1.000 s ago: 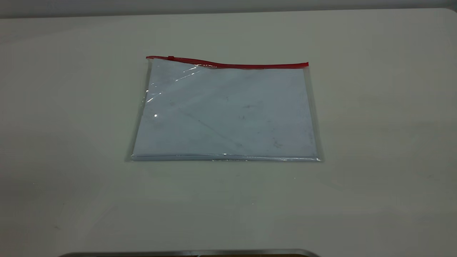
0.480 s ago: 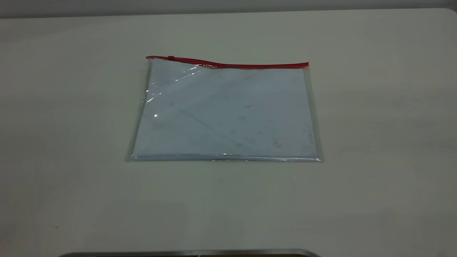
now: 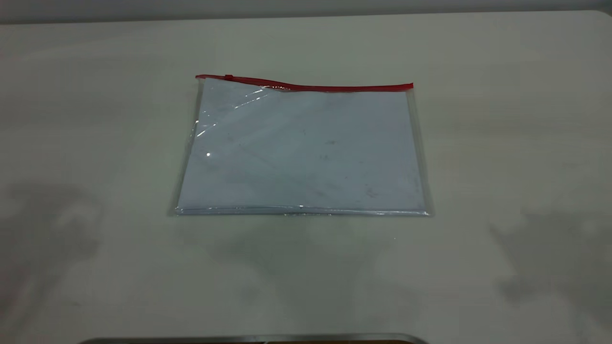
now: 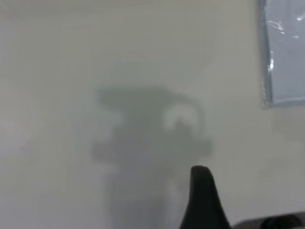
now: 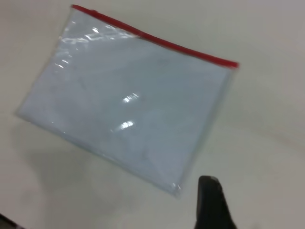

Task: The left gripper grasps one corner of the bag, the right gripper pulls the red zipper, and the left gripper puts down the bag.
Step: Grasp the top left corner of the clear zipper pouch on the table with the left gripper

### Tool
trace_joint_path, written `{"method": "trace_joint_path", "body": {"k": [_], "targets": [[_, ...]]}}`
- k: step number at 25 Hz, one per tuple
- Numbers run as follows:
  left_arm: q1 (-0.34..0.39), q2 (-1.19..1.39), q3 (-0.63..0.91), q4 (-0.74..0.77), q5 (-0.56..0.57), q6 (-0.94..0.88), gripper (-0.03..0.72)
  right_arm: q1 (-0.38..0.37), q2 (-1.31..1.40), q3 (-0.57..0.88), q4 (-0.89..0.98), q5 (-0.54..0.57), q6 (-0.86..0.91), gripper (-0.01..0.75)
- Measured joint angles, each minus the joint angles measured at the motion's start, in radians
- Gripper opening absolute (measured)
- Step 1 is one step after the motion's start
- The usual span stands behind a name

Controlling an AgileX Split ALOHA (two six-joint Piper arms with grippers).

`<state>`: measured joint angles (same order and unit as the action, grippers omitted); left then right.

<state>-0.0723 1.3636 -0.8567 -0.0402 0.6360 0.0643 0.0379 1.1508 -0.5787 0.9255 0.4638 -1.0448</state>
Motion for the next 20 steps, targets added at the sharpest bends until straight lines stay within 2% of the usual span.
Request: {"method": "trace_joint_path", "body": {"k": [4, 8, 13, 20], "targets": [[0.000, 0.289, -0.169, 0.000, -0.023, 0.048, 0.590, 0.003, 0.211, -0.111, 0.239, 0.001, -0.257, 0.512], [0.000, 0.528, -0.360, -0.034, -0.016, 0.120, 0.590, 0.052, 0.394, -0.222, 0.393, -0.003, -0.425, 0.513], [0.000, 0.740, -0.555, -0.185, 0.046, 0.285, 0.590, 0.114, 0.571, -0.317, 0.446, -0.005, -0.467, 0.516], [0.000, 0.915, -0.676, -0.440, 0.005, 0.560, 0.590, 0.121, 0.715, -0.425, 0.490, 0.021, -0.470, 0.516]]}}
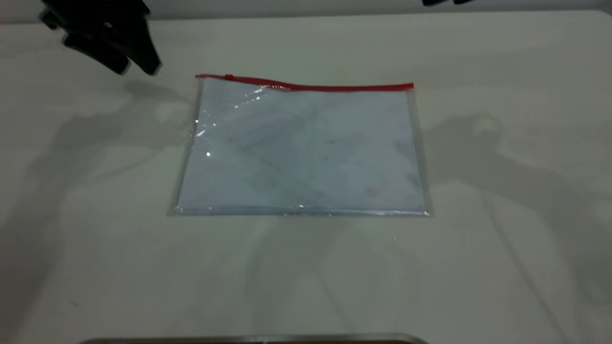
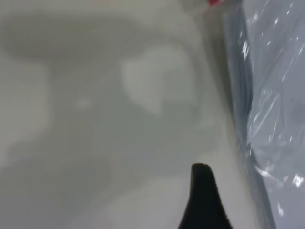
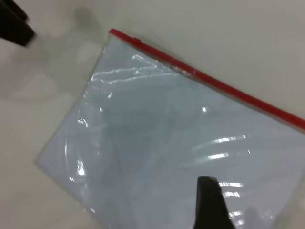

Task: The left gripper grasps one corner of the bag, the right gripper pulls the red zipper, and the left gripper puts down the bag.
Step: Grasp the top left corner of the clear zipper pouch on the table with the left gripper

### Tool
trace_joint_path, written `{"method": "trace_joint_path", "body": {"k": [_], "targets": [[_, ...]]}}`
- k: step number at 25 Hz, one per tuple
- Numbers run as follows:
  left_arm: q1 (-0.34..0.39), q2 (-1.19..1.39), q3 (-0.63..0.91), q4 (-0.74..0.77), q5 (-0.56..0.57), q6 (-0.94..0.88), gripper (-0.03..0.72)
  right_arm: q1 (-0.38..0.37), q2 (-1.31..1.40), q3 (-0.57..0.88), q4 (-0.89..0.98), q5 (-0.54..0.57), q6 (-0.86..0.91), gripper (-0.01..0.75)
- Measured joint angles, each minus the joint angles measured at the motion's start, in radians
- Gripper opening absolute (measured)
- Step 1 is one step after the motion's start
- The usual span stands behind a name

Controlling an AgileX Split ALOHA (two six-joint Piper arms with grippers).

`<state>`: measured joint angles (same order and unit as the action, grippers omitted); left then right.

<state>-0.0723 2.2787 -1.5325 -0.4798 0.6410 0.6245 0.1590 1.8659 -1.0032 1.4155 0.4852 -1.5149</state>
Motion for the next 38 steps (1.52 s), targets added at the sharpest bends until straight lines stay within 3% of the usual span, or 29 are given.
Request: {"method": "trace_joint_path", "body": {"k": [10, 17, 24, 28, 34, 38], "targets": [[0.000, 0.225, -0.141, -0.350, -0.073, 0.354, 0.590, 0.000, 0.067, -0.071, 0.015, 0.033, 0.000, 0.516], [0.000, 0.338, -0.180, -0.546, -0.071, 0.478, 0.590, 0.000, 0.068, -0.071, 0.015, 0.045, 0.000, 0.517], [0.001, 0.359, -0.181, -0.707, 0.014, 0.626, 0.565, 0.000, 0.071, -0.071, 0.017, 0.060, 0.000, 0.517], [0.001, 0.359, -0.182, -0.738, 0.070, 0.651, 0.431, 0.001, 0.099, -0.088, 0.038, 0.079, -0.004, 0.517], [0.001, 0.358, -0.183, -0.742, 0.121, 0.674, 0.078, 0.036, 0.213, -0.202, 0.116, 0.124, -0.087, 0.517], [0.001, 0.346, -0.183, -0.736, 0.125, 0.781, 0.051, 0.062, 0.327, -0.342, 0.118, 0.147, -0.103, 0.517]]}}
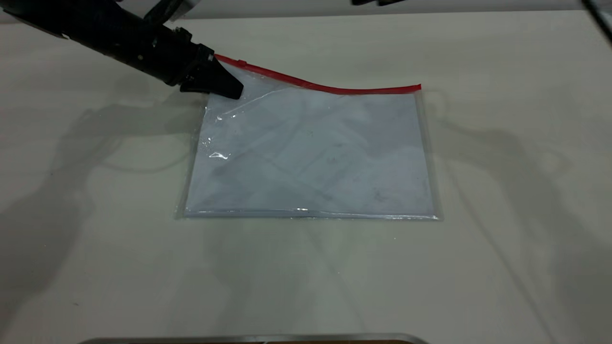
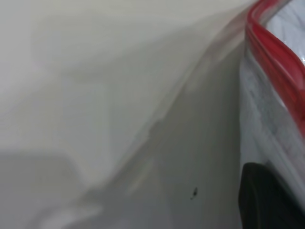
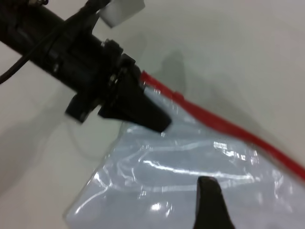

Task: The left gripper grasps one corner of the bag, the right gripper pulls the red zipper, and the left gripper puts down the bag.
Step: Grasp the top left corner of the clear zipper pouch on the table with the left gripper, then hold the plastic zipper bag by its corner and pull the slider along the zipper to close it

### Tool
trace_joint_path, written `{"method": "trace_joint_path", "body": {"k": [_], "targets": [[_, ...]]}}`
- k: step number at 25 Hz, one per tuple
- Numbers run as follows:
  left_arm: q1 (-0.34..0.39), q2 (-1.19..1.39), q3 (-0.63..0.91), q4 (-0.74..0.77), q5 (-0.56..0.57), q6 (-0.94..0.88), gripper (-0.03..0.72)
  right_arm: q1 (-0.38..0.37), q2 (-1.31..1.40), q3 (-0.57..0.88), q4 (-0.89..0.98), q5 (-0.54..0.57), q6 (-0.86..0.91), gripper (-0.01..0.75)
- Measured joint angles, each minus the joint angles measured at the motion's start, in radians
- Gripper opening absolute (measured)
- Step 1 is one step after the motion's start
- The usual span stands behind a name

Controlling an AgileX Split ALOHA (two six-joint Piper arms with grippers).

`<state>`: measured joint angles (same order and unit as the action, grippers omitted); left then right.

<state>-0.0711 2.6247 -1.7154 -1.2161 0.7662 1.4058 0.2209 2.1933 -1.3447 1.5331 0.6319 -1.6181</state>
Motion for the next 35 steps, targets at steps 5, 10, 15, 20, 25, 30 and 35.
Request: {"method": "trace_joint_path", "body": {"k": [5, 10, 15, 20, 25, 30, 35], "targets": [[0.000, -0.041, 0.000, 0.022, 0.025, 0.204, 0.051, 0.021, 0.168, -0.223, 0.000, 0.103, 0.002, 0.517], [0.000, -0.069, 0.000, 0.025, 0.039, 0.393, 0.051, 0.038, 0.336, -0.453, -0.024, 0.226, 0.048, 0.517], [0.000, -0.071, 0.000, 0.025, 0.039, 0.562, 0.051, 0.048, 0.448, -0.608, -0.034, 0.280, 0.093, 0.517], [0.000, -0.071, 0.000, 0.024, 0.038, 0.600, 0.051, 0.082, 0.502, -0.653, -0.032, 0.284, 0.107, 0.517], [0.000, -0.071, 0.000, 0.024, 0.036, 0.617, 0.051, 0.117, 0.545, -0.665, -0.001, 0.283, 0.107, 0.517], [0.000, -0.071, 0.000, 0.032, 0.028, 0.627, 0.051, 0.127, 0.568, -0.665, 0.063, 0.272, 0.092, 0.507], [0.000, -0.071, 0.000, 0.039, 0.028, 0.649, 0.051, 0.128, 0.569, -0.667, 0.101, 0.255, 0.062, 0.506]]}}
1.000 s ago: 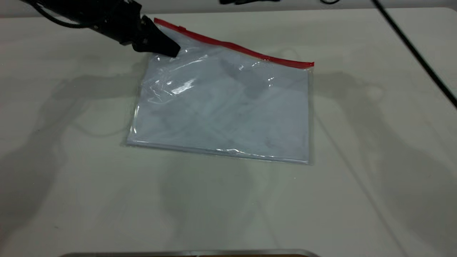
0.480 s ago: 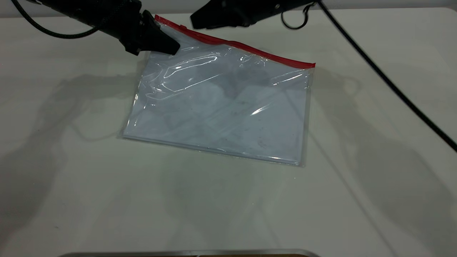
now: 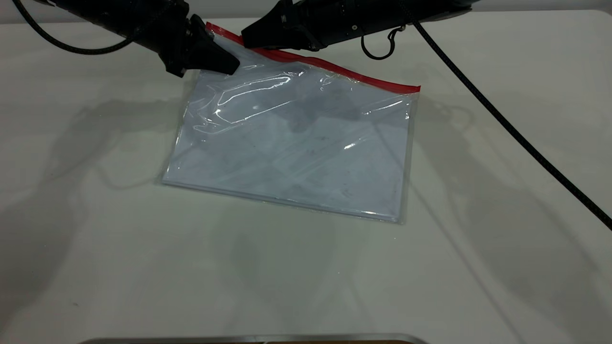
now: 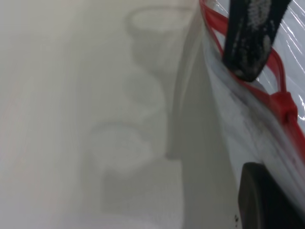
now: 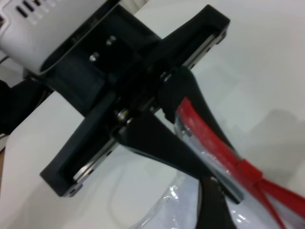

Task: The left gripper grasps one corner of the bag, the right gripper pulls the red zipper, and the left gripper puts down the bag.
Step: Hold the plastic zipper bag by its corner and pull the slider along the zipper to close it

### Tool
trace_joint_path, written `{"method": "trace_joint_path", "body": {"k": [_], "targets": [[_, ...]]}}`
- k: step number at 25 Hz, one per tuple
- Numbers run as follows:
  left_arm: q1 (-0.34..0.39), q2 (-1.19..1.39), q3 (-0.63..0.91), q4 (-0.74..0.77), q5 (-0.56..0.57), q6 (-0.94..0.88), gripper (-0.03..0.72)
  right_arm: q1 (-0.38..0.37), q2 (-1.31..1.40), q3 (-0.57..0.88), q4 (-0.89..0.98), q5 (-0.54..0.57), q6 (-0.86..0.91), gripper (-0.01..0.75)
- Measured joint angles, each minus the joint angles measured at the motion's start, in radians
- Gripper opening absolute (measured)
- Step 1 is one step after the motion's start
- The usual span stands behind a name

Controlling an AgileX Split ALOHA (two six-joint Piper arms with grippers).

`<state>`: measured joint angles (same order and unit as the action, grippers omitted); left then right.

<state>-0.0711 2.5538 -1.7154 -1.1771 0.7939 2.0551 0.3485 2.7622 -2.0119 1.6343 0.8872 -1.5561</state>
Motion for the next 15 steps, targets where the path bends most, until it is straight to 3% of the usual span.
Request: {"method": "trace_joint_path", "body": {"k": [15], "targets": [[-0.014, 0.000, 0.000, 0.005, 0.002, 0.009, 0.051, 0.030, 0.009, -0.006, 0.034, -0.078, -0.046, 0.491]]}}
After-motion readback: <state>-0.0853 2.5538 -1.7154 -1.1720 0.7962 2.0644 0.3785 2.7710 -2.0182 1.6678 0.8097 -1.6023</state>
